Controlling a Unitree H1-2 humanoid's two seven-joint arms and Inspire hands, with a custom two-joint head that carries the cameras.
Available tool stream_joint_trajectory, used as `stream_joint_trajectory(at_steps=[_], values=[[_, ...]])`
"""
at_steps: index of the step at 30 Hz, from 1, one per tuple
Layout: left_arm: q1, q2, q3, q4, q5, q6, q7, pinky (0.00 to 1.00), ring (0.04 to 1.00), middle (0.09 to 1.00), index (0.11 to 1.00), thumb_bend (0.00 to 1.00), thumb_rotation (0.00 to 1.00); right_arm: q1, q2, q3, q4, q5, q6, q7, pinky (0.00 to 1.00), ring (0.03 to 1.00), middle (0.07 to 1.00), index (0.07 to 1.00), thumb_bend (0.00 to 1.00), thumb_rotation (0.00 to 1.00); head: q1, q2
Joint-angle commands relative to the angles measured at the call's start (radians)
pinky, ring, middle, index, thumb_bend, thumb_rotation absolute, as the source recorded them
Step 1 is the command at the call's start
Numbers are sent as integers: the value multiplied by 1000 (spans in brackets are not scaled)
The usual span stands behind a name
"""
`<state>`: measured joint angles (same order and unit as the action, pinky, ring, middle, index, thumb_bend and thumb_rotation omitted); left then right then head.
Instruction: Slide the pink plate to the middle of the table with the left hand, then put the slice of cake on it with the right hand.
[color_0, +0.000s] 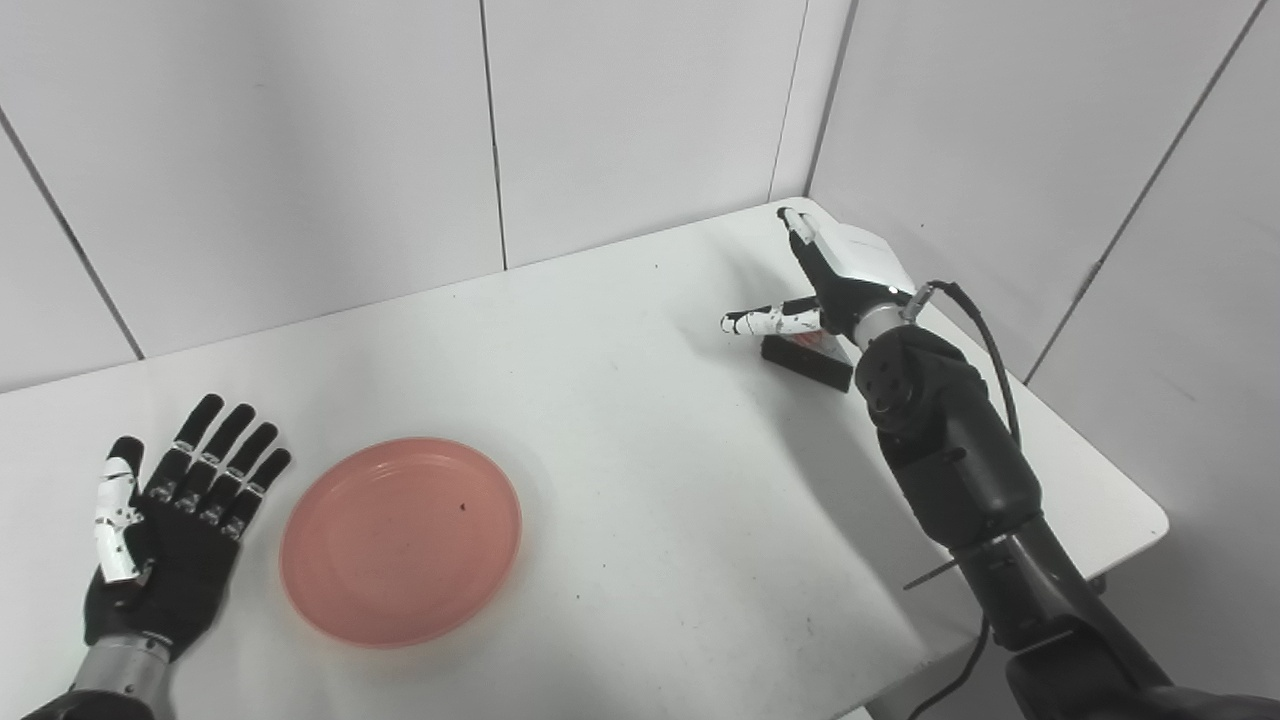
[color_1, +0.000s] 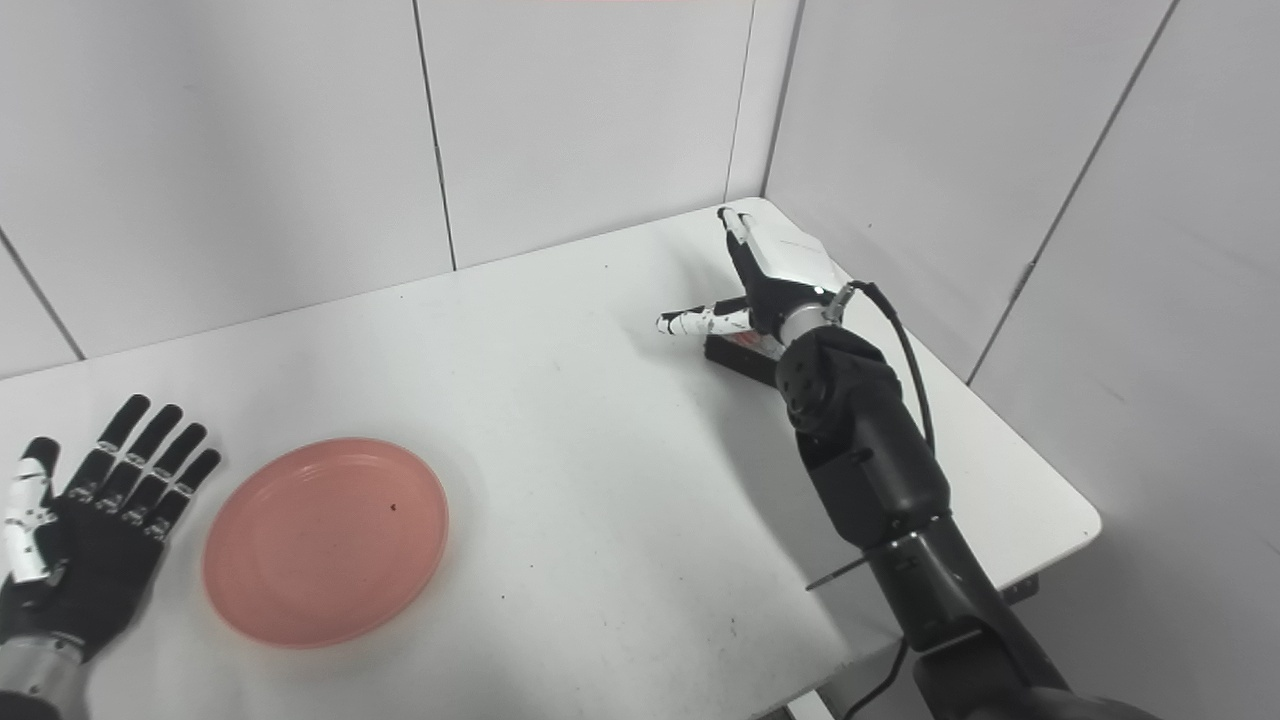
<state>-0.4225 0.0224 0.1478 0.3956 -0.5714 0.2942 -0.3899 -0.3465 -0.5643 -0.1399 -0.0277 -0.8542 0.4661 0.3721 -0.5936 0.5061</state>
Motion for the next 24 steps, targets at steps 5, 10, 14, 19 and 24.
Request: stream_joint_trajectory(at_steps=[5,10,14,19,24], values=[[44,21,0,68,23,71,38,873,873,881,861,417,1000,-56,-42,5,55,-9,3,-15,665,930,1000,1000,1000,620,-3,5],[47,24,-5,63,24,67,38,876,875,884,866,419,1000,-61,-50,12,91,-13,3,-11,669,926,1000,995,1000,617,-7,8],[48,24,-4,58,22,73,45,879,872,880,863,421,1000,-65,-47,6,110,-22,4,-3,675,926,1000,995,1000,609,-8,15],[52,24,-4,45,20,85,49,869,867,875,856,423,1000,-68,-45,-3,125,-38,4,10,671,921,1000,995,1000,600,-7,18],[55,24,-6,33,19,86,46,873,872,880,862,427,995,-79,-56,-3,163,-44,4,16,666,916,1000,994,995,592,-5,29]])
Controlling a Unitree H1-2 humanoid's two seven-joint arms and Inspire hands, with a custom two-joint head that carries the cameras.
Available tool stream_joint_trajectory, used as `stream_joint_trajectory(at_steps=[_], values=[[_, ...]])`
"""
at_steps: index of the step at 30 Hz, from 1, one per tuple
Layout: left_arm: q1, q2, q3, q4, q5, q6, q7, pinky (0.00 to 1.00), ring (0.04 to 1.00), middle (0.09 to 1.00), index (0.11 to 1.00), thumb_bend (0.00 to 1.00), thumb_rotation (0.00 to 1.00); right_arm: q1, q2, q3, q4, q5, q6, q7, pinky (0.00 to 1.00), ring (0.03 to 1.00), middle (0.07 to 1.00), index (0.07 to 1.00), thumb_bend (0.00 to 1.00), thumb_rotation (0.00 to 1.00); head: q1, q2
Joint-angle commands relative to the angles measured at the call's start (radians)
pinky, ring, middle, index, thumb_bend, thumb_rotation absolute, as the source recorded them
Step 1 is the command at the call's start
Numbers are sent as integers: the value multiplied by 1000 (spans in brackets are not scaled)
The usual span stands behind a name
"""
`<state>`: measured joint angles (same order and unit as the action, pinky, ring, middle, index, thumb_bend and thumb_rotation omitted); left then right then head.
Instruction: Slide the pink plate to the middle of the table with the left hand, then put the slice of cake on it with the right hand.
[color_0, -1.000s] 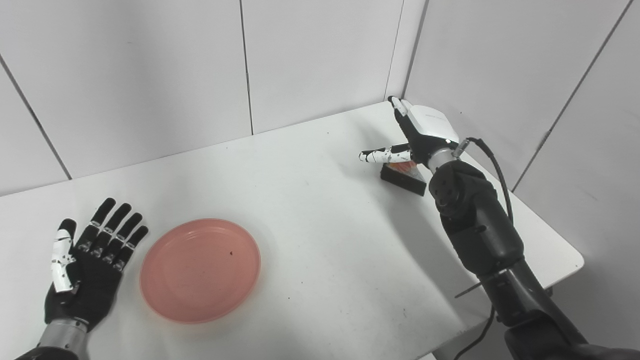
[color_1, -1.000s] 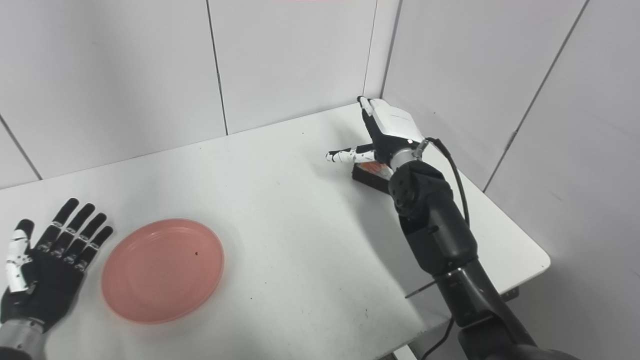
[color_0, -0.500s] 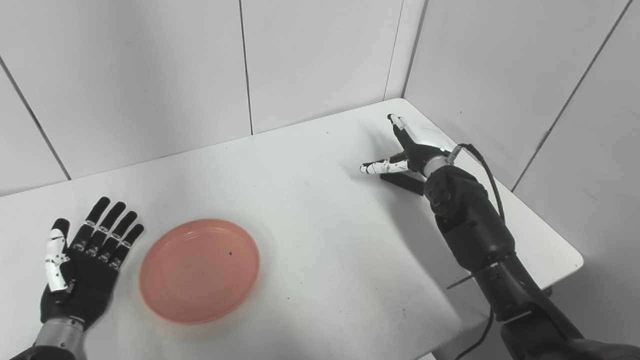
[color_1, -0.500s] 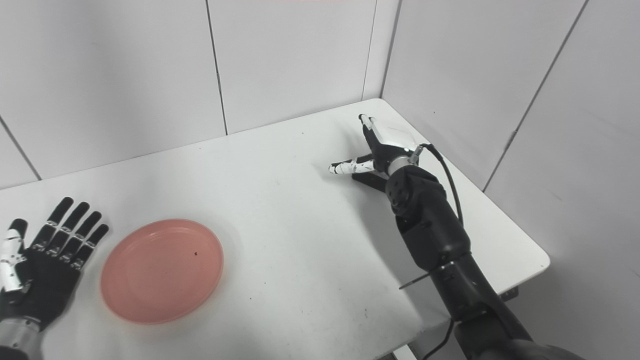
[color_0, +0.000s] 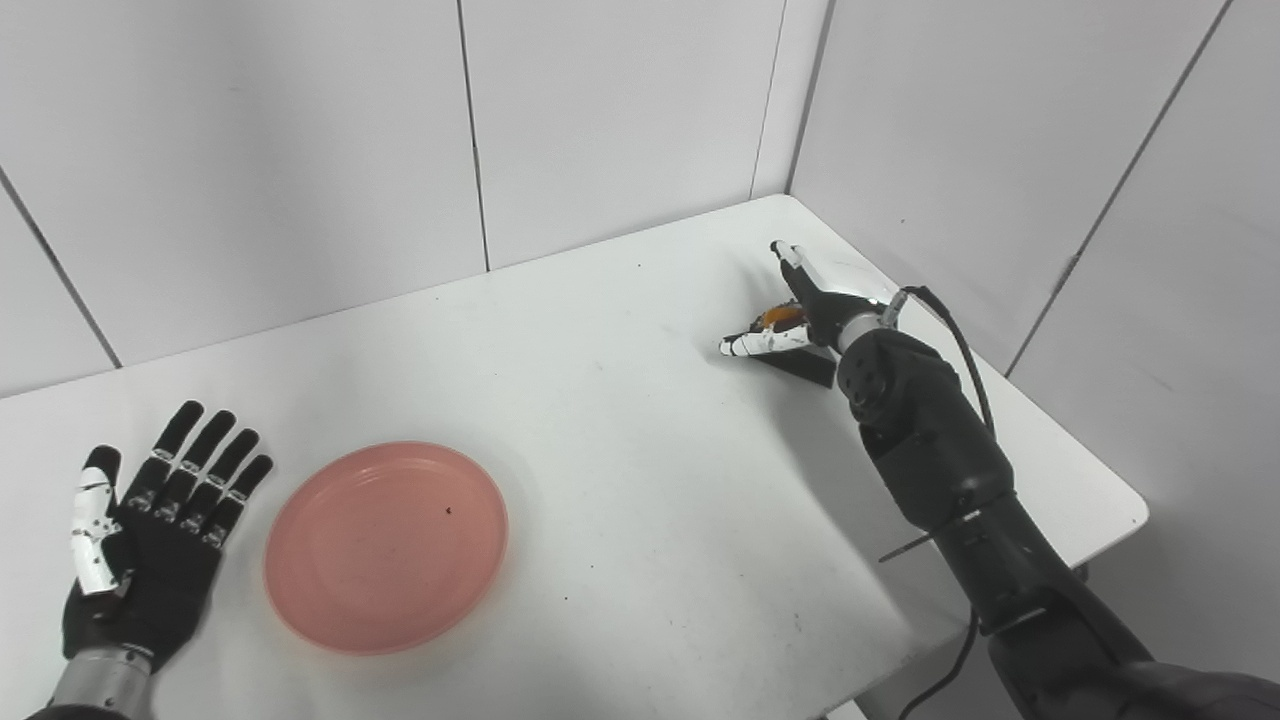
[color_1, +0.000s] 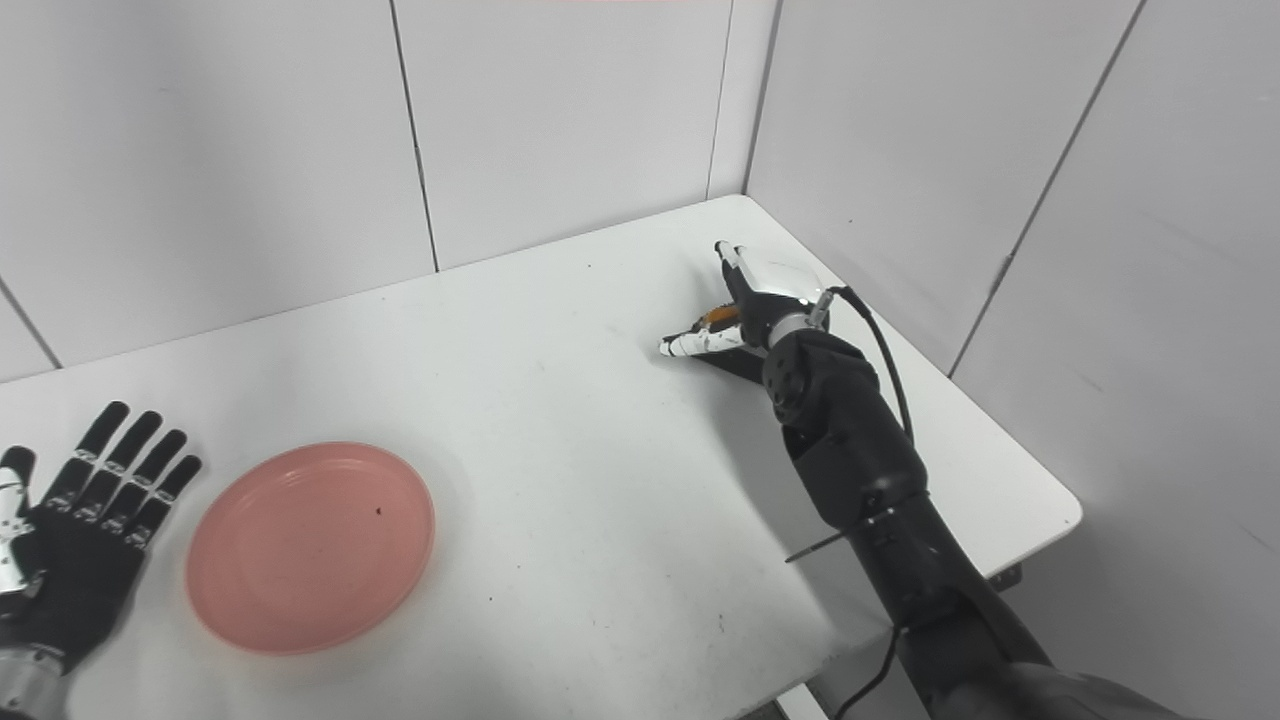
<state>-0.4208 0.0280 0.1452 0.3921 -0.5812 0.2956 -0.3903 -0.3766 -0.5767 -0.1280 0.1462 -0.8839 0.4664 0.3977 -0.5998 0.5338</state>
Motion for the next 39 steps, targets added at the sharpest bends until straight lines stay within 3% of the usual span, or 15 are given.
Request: stream_joint_trajectory(at_steps=[1,9,12,19,23,26,32,34,37,39], values=[[54,19,-5,36,30,83,45,874,874,884,865,429,999,-49,-44,-16,-7,-14,3,-8,670,915,1000,993,992,586,1,1],[59,27,-16,23,35,78,41,868,870,881,862,434,1000,-50,-62,-21,11,-22,3,0,664,910,1000,982,984,562,1,6],[58,26,-14,23,33,82,50,865,866,877,858,438,1000,-49,-62,-27,7,-19,3,7,623,873,998,970,961,513,1,8],[59,26,-16,18,30,83,43,875,874,886,864,444,989,-51,-60,-35,-3,-8,3,36,642,862,975,951,918,439,3,20],[62,29,-23,12,38,75,42,868,871,881,861,445,1000,-53,-69,-14,-3,1,3,53,720,850,903,889,828,314,4,21],[63,28,-23,7,37,75,45,873,870,881,858,448,977,-55,-64,-18,0,17,3,50,688,782,835,829,786,174,5,22],[64,29,-27,-2,40,78,49,877,871,881,861,448,985,-56,-77,3,21,53,3,19,661,722,760,747,766,52,5,28],[66,29,-28,-8,40,81,52,873,869,878,861,445,998,-58,-77,3,32,78,2,10,461,523,545,680,601,10,5,30],[67,29,-29,-13,39,82,53,877,872,881,866,446,1000,-61,-84,16,47,97,2,-4,390,454,469,557,532,1,7,32],[68,28,-30,-15,40,83,54,874,871,881,864,448,1000,-62,-75,7,49,101,3,-9,382,450,461,537,523,0,10,33]])
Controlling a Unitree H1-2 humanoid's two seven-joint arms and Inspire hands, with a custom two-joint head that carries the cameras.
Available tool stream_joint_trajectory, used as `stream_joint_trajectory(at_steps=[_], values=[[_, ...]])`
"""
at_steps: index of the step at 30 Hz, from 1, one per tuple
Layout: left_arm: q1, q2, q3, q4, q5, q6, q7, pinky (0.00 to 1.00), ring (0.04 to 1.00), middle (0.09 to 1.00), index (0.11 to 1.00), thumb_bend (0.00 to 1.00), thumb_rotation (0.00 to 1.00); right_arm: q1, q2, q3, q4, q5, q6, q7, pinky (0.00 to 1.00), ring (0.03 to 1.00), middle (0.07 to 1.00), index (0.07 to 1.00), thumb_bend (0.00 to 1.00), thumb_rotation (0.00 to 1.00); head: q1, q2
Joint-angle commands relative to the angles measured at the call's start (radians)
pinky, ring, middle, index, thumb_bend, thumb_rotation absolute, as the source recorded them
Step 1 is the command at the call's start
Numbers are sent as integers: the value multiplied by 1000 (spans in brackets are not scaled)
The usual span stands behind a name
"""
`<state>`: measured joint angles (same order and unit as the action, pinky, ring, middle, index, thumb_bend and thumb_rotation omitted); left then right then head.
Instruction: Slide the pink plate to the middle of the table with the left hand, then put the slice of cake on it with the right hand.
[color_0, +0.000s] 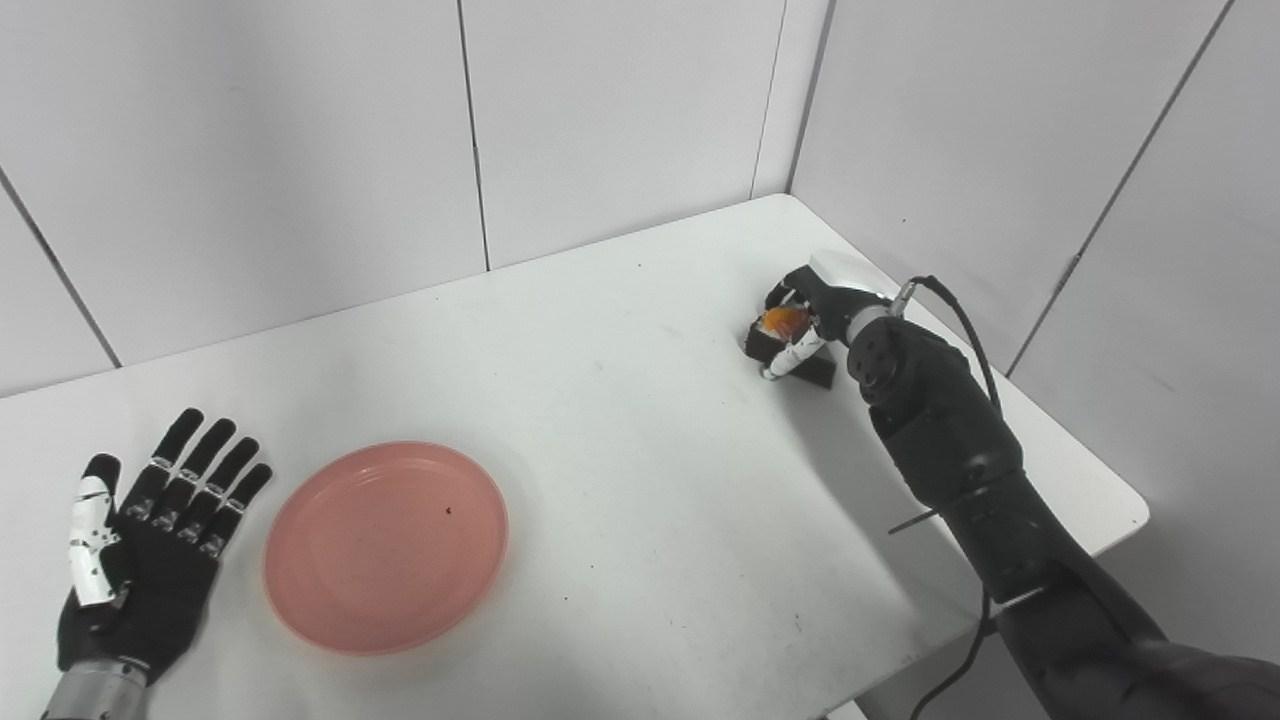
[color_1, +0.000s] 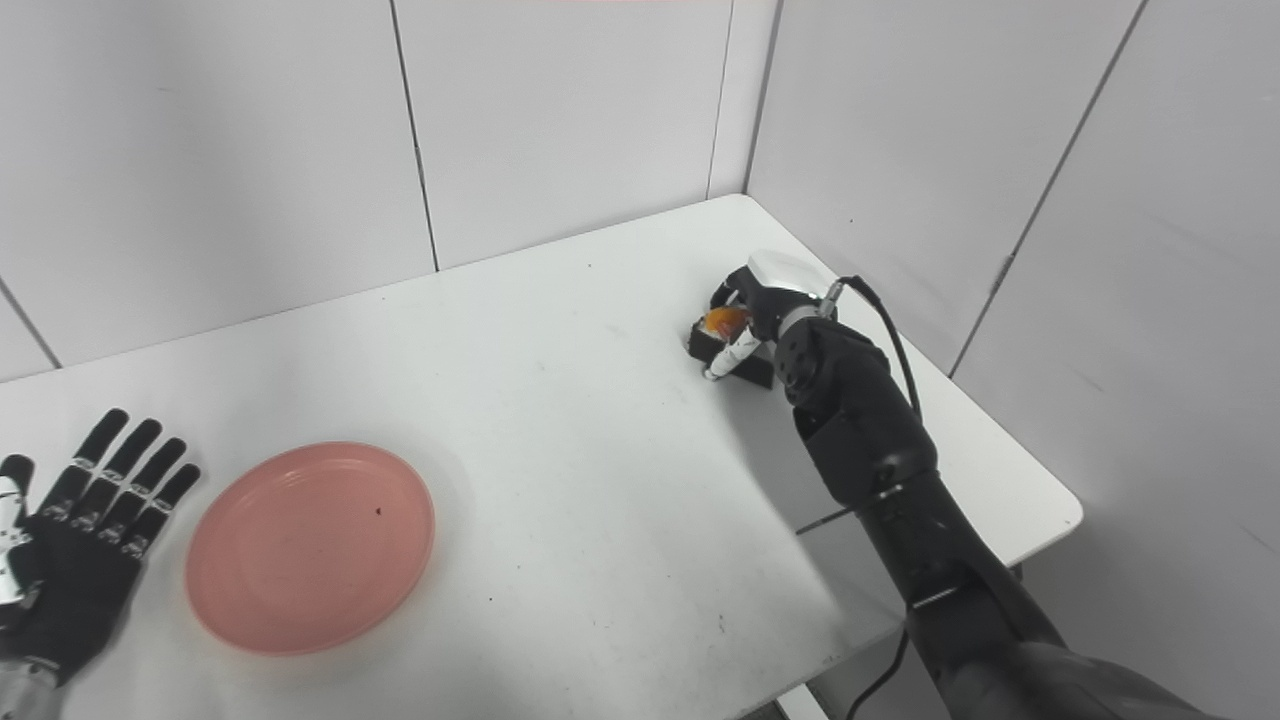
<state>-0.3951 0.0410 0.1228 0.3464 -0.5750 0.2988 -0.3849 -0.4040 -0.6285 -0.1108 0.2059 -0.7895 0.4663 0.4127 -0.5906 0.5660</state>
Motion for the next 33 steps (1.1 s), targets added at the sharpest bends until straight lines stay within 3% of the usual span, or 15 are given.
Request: stream_joint_trajectory(at_steps=[1,18,33], values=[[42,15,-7,31,34,80,48,875,871,881,864,448,1000,-35,-20,-15,-11,8,3,-26,381,450,459,532,520,0,1,1],[39,11,-11,35,40,72,45,872,873,884,865,455,981,-41,-29,-43,-44,12,3,-26,363,439,457,535,518,0,9,7],[34,2,-17,51,46,58,43,883,879,889,869,452,987,-64,-38,-60,-167,14,3,19,353,428,451,539,517,0,16,0]])
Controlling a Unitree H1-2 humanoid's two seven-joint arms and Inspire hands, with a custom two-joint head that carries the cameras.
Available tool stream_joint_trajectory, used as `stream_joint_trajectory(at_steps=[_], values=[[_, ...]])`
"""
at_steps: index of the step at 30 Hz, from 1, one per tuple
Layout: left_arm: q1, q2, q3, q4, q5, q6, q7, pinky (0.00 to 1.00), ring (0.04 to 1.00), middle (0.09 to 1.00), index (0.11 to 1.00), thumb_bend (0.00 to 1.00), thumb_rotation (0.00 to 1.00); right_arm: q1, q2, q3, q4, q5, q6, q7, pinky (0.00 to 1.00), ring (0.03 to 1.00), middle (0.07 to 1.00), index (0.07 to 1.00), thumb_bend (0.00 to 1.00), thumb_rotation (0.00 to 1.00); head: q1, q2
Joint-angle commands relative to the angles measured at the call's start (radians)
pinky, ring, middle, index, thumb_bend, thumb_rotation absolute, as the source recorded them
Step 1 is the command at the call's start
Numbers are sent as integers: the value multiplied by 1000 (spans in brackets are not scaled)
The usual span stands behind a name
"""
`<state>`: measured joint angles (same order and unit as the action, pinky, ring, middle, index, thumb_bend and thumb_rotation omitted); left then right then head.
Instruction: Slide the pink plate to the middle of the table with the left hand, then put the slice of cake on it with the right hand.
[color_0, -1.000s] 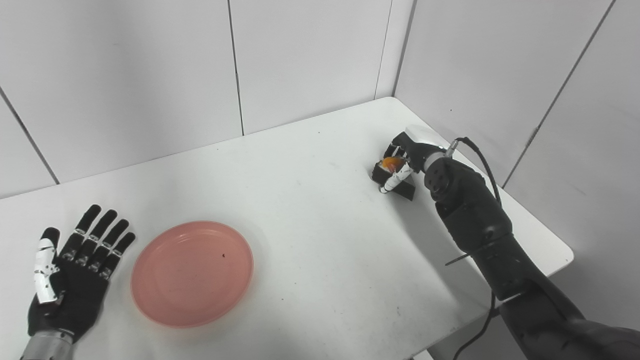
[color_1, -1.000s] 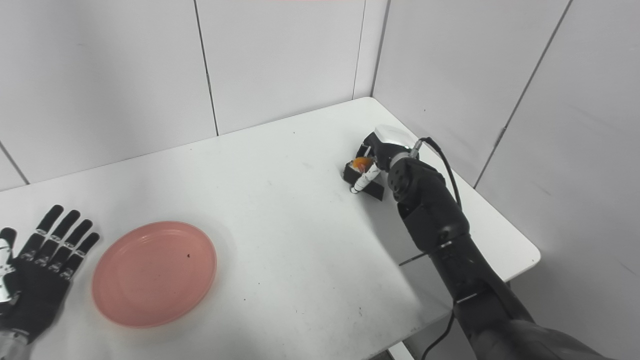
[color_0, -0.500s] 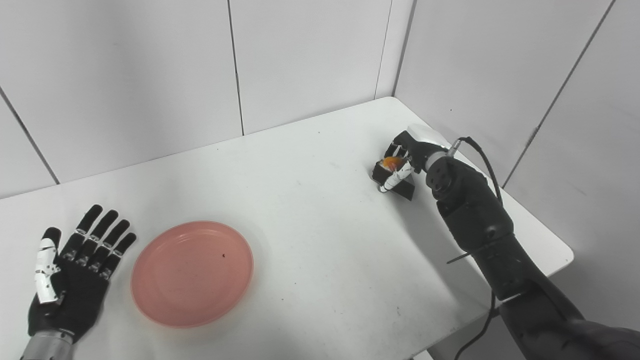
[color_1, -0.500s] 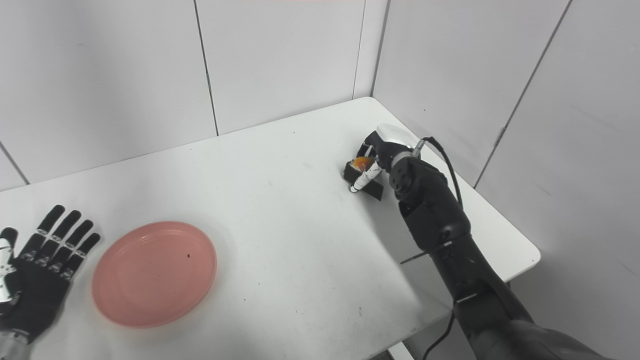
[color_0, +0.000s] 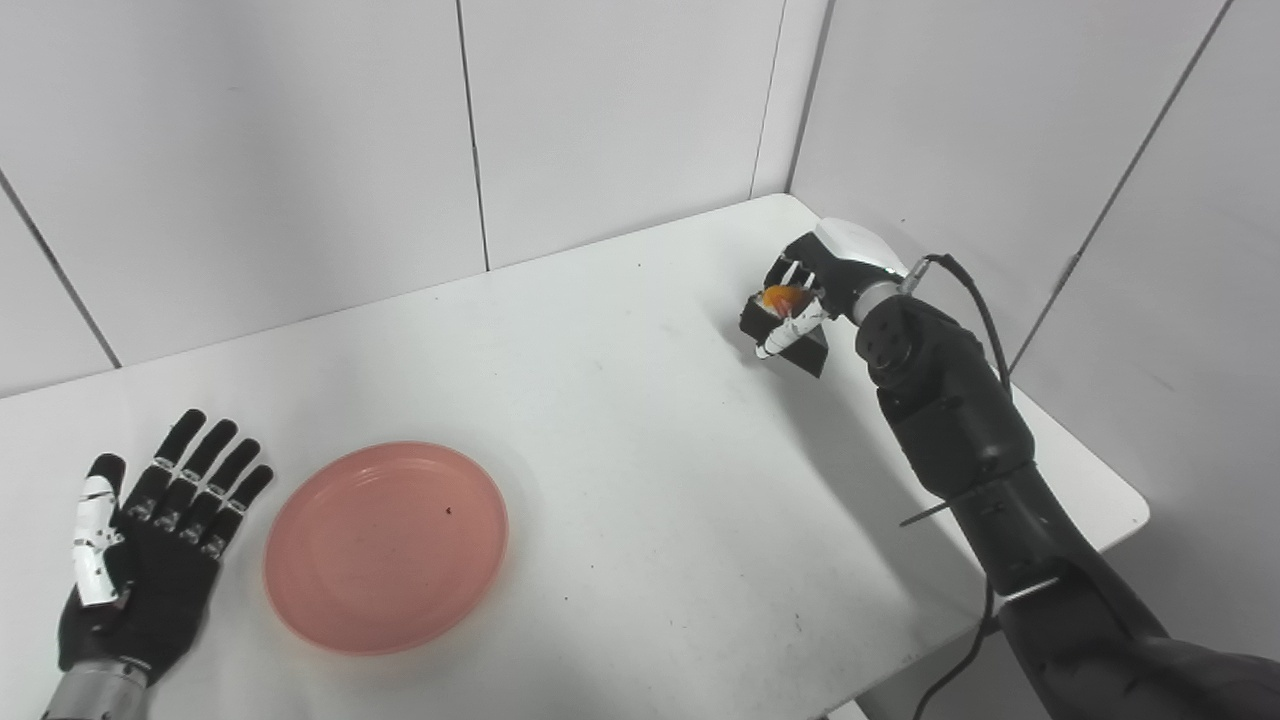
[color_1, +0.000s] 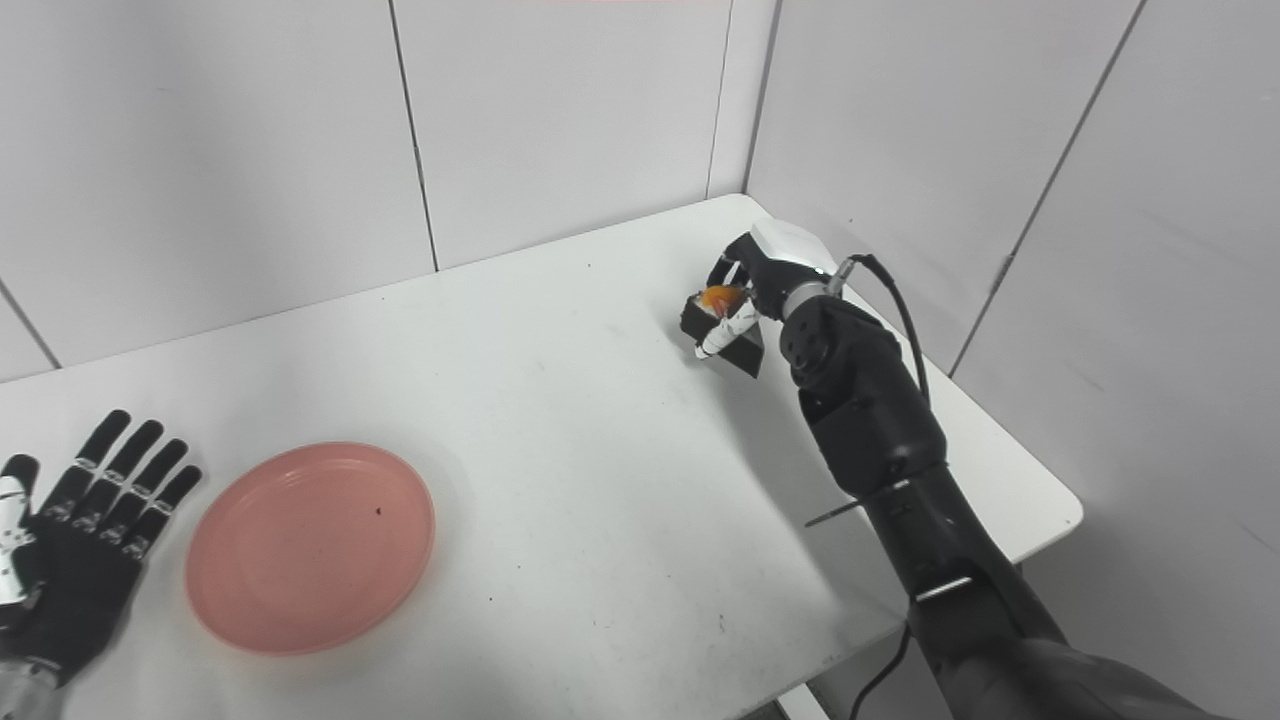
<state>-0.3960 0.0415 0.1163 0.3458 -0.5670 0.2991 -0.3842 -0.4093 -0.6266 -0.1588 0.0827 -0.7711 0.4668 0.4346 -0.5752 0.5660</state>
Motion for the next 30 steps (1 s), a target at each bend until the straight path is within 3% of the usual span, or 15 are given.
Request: stream_joint_trajectory(at_steps=[1,21,30], values=[[35,1,-10,53,35,60,41,883,879,890,869,452,988,-63,-36,-16,-56,-13,3,5,353,428,451,539,517,0,2,-2],[44,-2,-27,51,66,36,43,878,871,883,870,432,1000,-116,37,-59,-229,-134,3,137,351,428,448,542,516,0,25,-24],[52,-18,-36,39,77,35,57,879,870,881,873,436,1000,-121,50,-29,-305,-118,3,162,355,426,449,545,515,0,70,-33]])
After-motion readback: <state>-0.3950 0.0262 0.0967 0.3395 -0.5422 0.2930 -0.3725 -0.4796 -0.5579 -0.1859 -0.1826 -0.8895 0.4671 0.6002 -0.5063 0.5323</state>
